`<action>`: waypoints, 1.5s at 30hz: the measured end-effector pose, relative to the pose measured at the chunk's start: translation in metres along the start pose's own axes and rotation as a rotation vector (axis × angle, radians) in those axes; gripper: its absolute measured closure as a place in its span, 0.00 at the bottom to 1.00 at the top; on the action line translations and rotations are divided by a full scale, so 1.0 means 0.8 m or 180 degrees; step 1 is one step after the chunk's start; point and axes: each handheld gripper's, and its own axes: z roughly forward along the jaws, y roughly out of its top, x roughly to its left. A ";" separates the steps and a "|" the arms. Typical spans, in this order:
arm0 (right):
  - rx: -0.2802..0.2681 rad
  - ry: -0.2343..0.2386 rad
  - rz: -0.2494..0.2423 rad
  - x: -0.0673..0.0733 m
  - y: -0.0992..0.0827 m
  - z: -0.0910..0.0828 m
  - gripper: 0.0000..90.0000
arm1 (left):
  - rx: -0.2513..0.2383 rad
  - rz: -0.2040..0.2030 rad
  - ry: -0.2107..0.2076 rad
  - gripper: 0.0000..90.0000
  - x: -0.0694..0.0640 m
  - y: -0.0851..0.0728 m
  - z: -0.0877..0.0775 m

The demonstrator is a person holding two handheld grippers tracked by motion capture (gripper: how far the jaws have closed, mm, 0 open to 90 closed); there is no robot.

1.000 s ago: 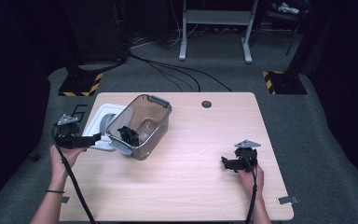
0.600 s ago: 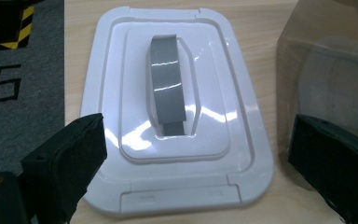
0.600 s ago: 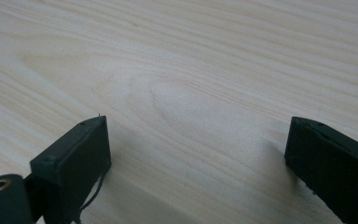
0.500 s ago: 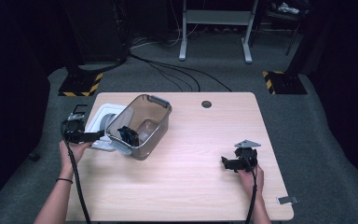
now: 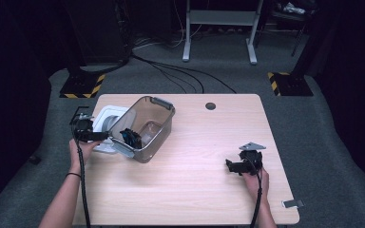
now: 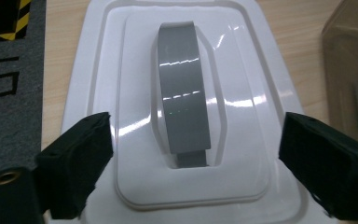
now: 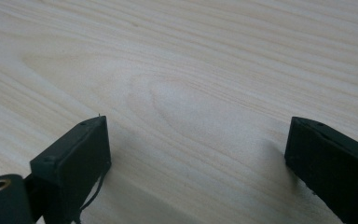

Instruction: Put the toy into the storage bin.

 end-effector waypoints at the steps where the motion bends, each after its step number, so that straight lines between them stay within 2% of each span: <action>1: -0.0002 0.0001 0.0002 0.000 0.000 0.000 0.07 | -0.0016 0.0003 0.0025 0.16 0.000 -0.001 0.004; 8: -0.0001 0.0002 0.0002 0.000 0.000 0.000 0.07 | -0.0030 -0.0027 0.0091 0.17 0.003 -0.004 0.016; 10: -0.0001 0.0003 0.0001 0.000 0.000 0.000 0.07 | -0.0095 -0.0085 0.0100 0.17 0.003 -0.005 0.019; 15: -0.0001 0.0004 0.0002 0.000 0.000 0.000 0.07 | -0.0184 -0.0111 0.0125 0.27 0.006 -0.006 0.022; 16: -0.0001 0.0004 0.0001 0.000 0.000 0.000 0.07 | -0.0252 -0.0136 0.0131 0.29 0.006 -0.007 0.023; 21: -0.0001 0.0004 0.0001 0.000 0.000 0.000 0.07 | -0.0182 -0.0061 0.0193 0.39 0.005 -0.007 0.028; 24: -0.0001 0.0004 0.0002 0.000 0.000 0.000 0.07 | -0.0219 -0.0054 0.0225 0.43 0.003 -0.007 0.032; 27: -0.0001 0.0003 0.0001 0.000 0.000 0.000 0.07 | -0.0205 0.0018 0.0252 0.50 0.001 -0.007 0.035; 33: -0.0002 0.0003 0.0003 0.000 0.000 0.000 0.07 | -0.0207 0.0038 0.0272 0.70 -0.003 -0.006 0.035; 38: -0.0001 0.0004 0.0002 0.000 0.000 0.000 0.07 | -0.0248 -0.0042 0.0257 0.73 0.001 -0.007 0.034; 39: -0.0001 0.0004 0.0001 0.000 0.000 0.000 0.07 | -0.0258 -0.0095 0.0247 0.73 0.001 -0.008 0.033; 42: -0.0002 0.0004 -0.0004 0.000 0.000 0.000 0.07 | -0.0258 -0.0109 0.0222 0.74 0.002 -0.008 0.031; 43: -0.0001 0.0006 -0.0002 0.000 0.000 0.000 0.07 | -0.0249 -0.0076 0.0215 0.74 0.003 -0.008 0.029; 45: -0.0002 0.0004 -0.0003 0.000 0.000 0.000 0.07 | -0.0277 -0.0106 0.0206 0.74 0.002 -0.007 0.027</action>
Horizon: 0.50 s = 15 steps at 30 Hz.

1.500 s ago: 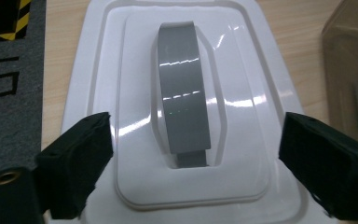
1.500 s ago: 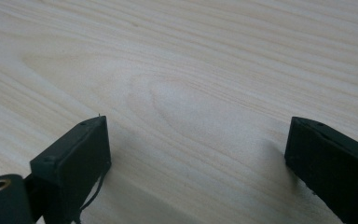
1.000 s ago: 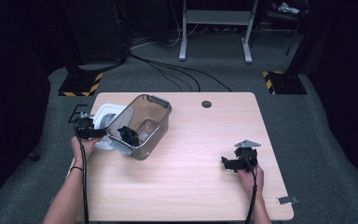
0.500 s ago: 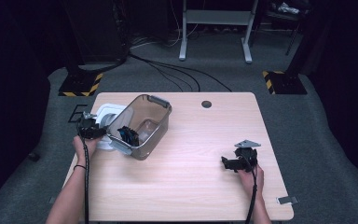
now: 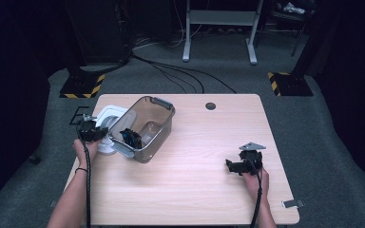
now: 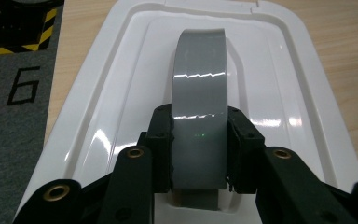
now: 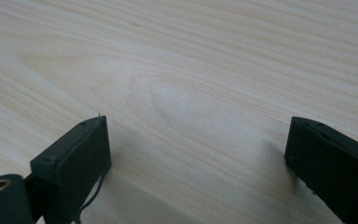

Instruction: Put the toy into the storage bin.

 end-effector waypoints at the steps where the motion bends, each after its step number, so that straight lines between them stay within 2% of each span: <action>1: 0.0000 0.0000 0.0003 0.000 0.000 0.000 0.07 | 0.0002 0.0009 -0.0001 0.74 -0.001 0.001 -0.001; 15: 0.0002 0.0005 0.0002 0.000 0.000 0.000 0.07 | -0.0119 0.0098 0.0014 0.75 -0.003 0.011 -0.021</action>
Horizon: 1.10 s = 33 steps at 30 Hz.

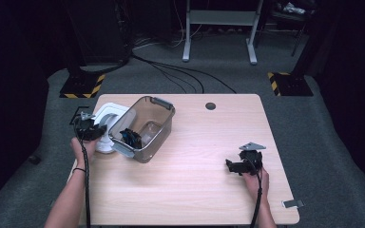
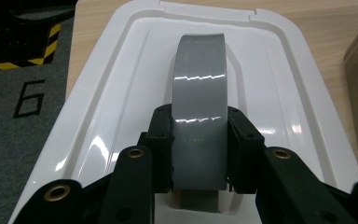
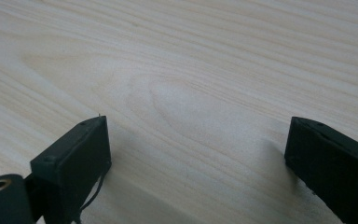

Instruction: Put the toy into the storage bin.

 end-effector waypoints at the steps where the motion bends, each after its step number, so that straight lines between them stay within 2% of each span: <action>1: -0.0002 -0.0006 0.0001 0.000 0.000 0.000 0.07 | -0.0001 -0.0018 0.0000 0.75 0.000 0.000 -0.001; 5: 0.0002 -0.0001 0.0001 0.000 0.000 0.000 0.07 | -0.0016 -0.0098 -0.0022 0.75 0.005 0.006 -0.006; 8: -0.0001 -0.0009 0.0000 0.000 0.000 0.000 0.07 | -0.0038 -0.0087 -0.0054 0.75 0.006 0.013 -0.012; 12: 0.0000 -0.0008 0.0001 0.000 0.000 0.000 0.07 | -0.0081 -0.0016 -0.0018 0.75 0.002 0.021 -0.019; 18: -0.0001 -0.0008 -0.0001 0.000 0.000 0.000 0.07 | -0.0097 -0.0074 -0.0051 0.75 0.004 0.036 -0.030; 25: -0.0004 -0.0002 -0.0010 0.000 0.000 0.000 0.07 | -0.0178 -0.0016 -0.0025 0.75 0.001 0.059 -0.047; 29: -0.0003 -0.0001 -0.0005 0.000 0.000 0.000 0.07 | -0.0244 -0.0038 -0.0034 0.75 -0.001 0.071 -0.054; 31: -0.0002 -0.0001 -0.0001 0.000 0.000 0.000 0.07 | -0.0221 0.0024 -0.0034 0.75 -0.003 0.076 -0.058; 33: -0.0002 -0.0001 0.0001 0.000 0.000 0.000 0.07 | -0.0269 0.0021 -0.0028 0.75 -0.005 0.081 -0.060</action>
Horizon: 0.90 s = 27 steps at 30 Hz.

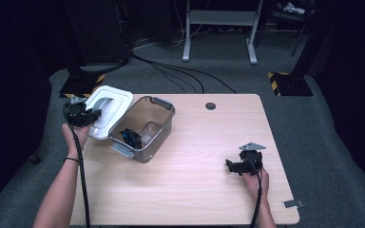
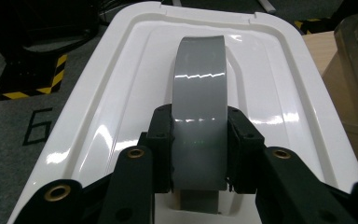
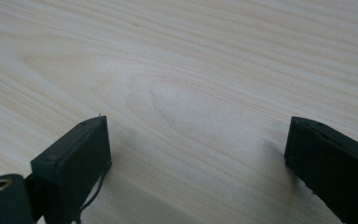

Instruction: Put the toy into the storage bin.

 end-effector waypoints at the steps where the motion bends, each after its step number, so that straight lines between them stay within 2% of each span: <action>1: 0.0001 -0.0001 0.0001 0.000 0.000 0.000 0.07 | -0.0012 0.0006 0.0008 0.75 -0.001 0.003 -0.001; 3: 0.0000 0.0000 0.0000 0.000 0.000 0.000 0.07 | 0.0030 0.0071 0.0040 0.75 -0.001 0.008 -0.004; 7: -0.0003 0.0004 0.0004 0.000 0.000 0.000 0.07 | 0.0035 0.0123 0.0094 0.75 -0.001 0.011 -0.006; 9: -0.0003 0.0004 0.0005 0.000 0.000 0.000 0.07 | -0.0006 0.0063 0.0086 0.75 0.001 0.010 -0.005; 10: -0.0003 0.0004 0.0004 0.000 0.000 0.000 0.07 | 0.0029 0.0039 0.0073 0.75 0.003 0.009 -0.006; 11: -0.0002 0.0004 0.0004 0.000 0.000 0.000 0.07 | 0.0063 0.0041 0.0082 0.75 0.005 0.009 -0.007; 16: -0.0003 0.0004 0.0004 0.000 0.000 0.000 0.07 | 0.0005 0.0002 0.0124 0.75 0.011 0.010 -0.008; 21: -0.0003 0.0004 0.0005 0.000 0.000 0.000 0.07 | -0.0073 -0.0004 0.0115 0.75 0.014 0.020 -0.016; 24: -0.0003 0.0003 0.0004 0.000 0.000 0.000 0.07 | -0.0137 0.0014 0.0110 0.75 0.013 0.026 -0.023; 26: -0.0002 0.0004 0.0005 0.000 0.000 0.000 0.07 | -0.0101 0.0044 0.0097 0.75 0.012 0.031 -0.029; 27: -0.0003 0.0003 0.0005 0.000 0.000 0.000 0.07 | -0.0137 0.0065 0.0106 0.75 0.012 0.034 -0.031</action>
